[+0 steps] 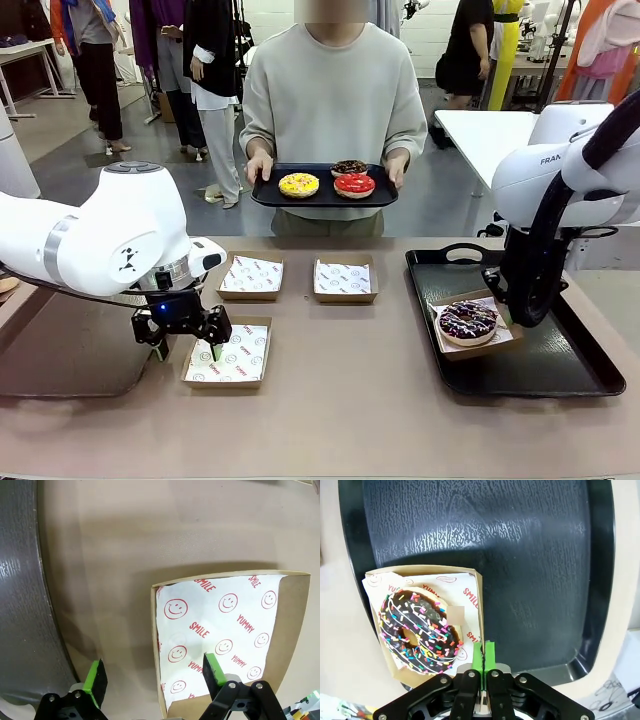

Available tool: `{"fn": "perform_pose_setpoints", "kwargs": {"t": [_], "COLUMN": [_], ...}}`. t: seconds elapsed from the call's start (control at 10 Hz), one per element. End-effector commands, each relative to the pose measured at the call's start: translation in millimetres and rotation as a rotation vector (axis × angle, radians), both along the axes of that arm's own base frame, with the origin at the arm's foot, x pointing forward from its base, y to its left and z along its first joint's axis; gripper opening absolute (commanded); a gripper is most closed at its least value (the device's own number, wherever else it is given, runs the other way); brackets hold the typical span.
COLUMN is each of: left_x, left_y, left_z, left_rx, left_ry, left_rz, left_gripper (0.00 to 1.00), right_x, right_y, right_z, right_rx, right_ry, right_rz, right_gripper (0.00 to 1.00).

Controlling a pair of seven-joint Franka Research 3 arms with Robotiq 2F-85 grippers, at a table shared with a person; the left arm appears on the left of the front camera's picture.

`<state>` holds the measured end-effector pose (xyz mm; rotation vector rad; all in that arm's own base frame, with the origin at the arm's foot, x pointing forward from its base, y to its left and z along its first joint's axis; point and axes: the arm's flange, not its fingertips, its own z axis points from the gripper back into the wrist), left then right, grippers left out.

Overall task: Individually package the donuts and arrange them on the tray.
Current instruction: Place the picked Paper togo box on the Handle tray while simultaneously picking up another Paper togo box from the table with the other hand.

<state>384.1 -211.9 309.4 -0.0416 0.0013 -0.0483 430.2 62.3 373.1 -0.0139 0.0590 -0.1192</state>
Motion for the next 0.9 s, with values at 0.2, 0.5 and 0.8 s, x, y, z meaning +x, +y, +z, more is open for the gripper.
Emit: {"fn": "perform_pose_setpoints", "kwargs": {"t": [0.2, 0.5, 0.8], "left_x": [0.2, 0.0, 1.7], "left_y": [-5.7, -5.5, -6.1], "left_z": [4.3, 6.1, 7.7], "left_rx": [-0.003, -0.016, -0.007], "left_ry": [-0.008, -0.011, -0.012], "left_rz": [0.014, -0.007, -0.010], "left_gripper": [1.00, 0.08, 0.00], "right_x": [-5.4, -5.1, -4.2], "right_y": [-0.6, -2.1, -3.1], "right_z": [-3.5, -4.1, -3.9], "right_rx": [0.035, 0.060, 0.062], "right_ry": [-0.020, -0.003, 0.001], "right_rz": [-0.003, 0.007, 0.003], "right_gripper": [0.01, 0.61, 1.00]}}
